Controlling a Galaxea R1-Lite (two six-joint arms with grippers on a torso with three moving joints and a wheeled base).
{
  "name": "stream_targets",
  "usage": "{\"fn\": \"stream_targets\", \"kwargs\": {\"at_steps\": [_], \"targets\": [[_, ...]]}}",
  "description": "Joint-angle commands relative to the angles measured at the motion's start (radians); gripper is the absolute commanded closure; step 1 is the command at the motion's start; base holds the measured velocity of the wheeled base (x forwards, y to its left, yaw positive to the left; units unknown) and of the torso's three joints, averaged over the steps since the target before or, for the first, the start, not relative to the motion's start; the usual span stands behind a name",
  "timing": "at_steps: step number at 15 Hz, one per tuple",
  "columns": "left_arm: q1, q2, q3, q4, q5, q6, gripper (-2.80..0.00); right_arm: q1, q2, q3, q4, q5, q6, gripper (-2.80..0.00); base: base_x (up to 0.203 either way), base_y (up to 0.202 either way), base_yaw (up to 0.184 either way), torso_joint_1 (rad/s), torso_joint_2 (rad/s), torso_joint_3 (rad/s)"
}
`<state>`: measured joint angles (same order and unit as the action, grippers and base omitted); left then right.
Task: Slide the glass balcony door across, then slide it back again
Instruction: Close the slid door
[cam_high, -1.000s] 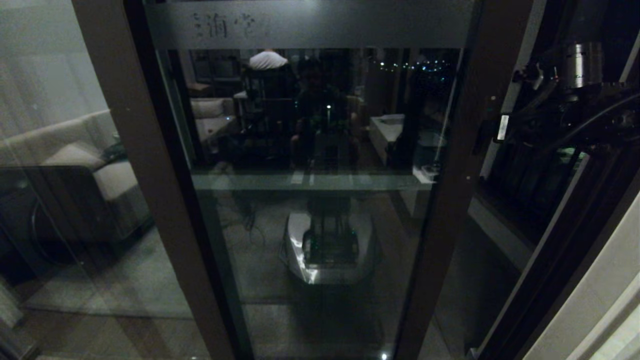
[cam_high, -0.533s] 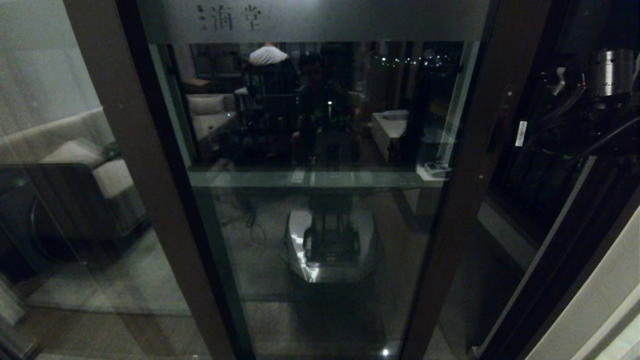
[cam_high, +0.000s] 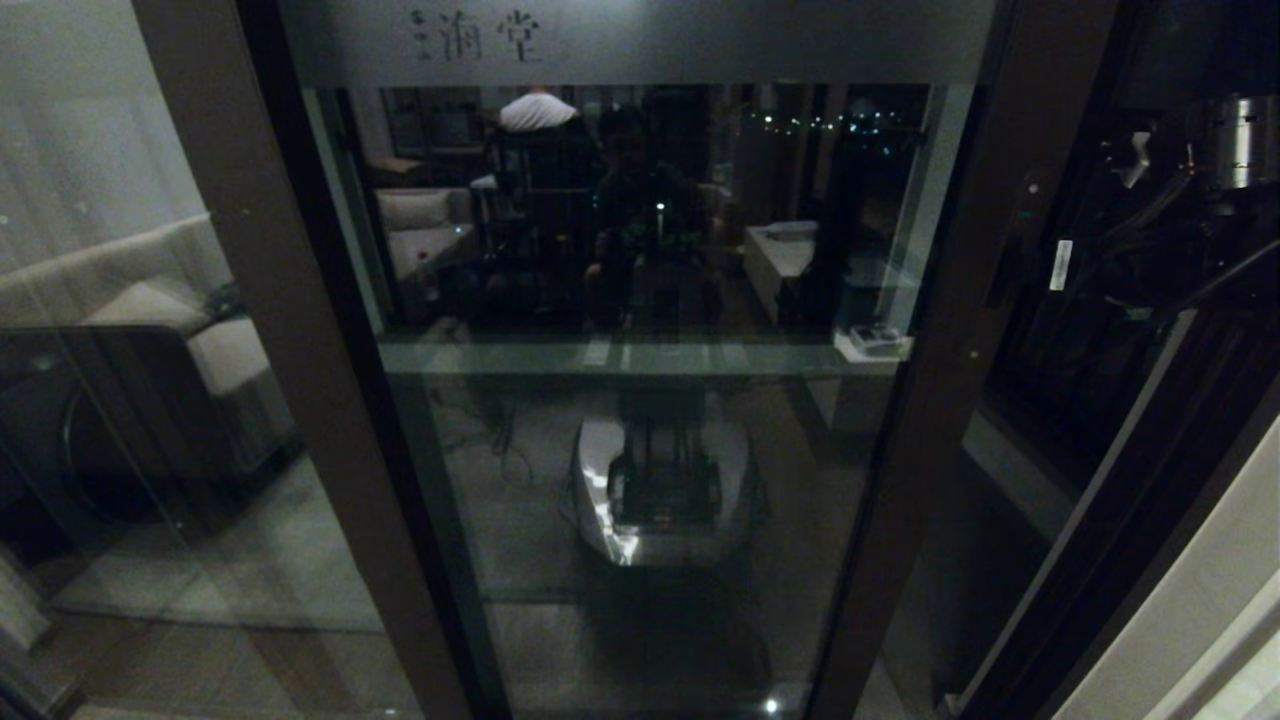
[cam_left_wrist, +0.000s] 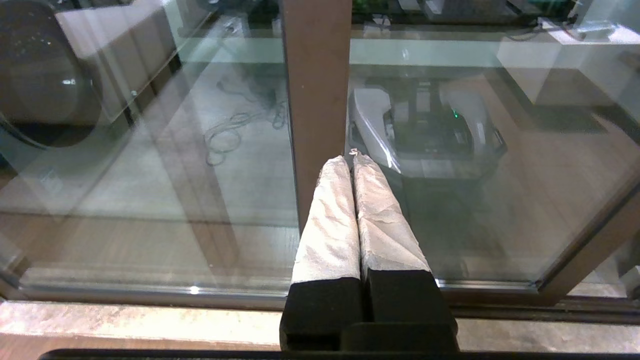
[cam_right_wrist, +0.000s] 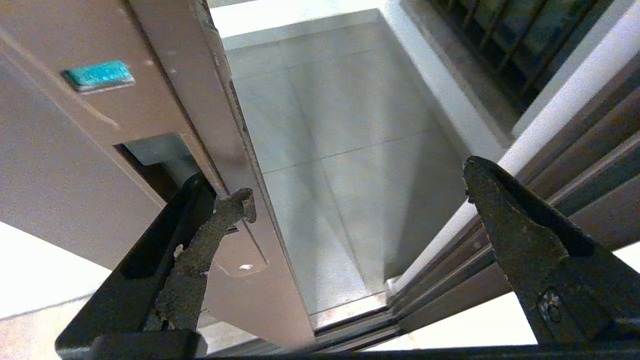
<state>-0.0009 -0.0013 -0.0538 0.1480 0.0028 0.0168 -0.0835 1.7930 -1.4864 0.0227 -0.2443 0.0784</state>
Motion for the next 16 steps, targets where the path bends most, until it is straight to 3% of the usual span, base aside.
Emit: {"fn": "stream_targets", "kwargs": {"at_steps": [1,16], "targets": [[0.001,0.000,0.002,0.001,0.000,0.000,0.00,-0.012,-0.004,0.000,0.000,-0.003,-0.008,-2.80,0.000,0.000,0.000,0.000,0.00,0.000],[0.001,0.000,0.000,0.001,0.000,0.000,0.00,-0.133,-0.001,-0.001,0.000,0.044,-0.056,-2.80,0.000,0.000,0.000,0.000,0.00,0.000]]}}
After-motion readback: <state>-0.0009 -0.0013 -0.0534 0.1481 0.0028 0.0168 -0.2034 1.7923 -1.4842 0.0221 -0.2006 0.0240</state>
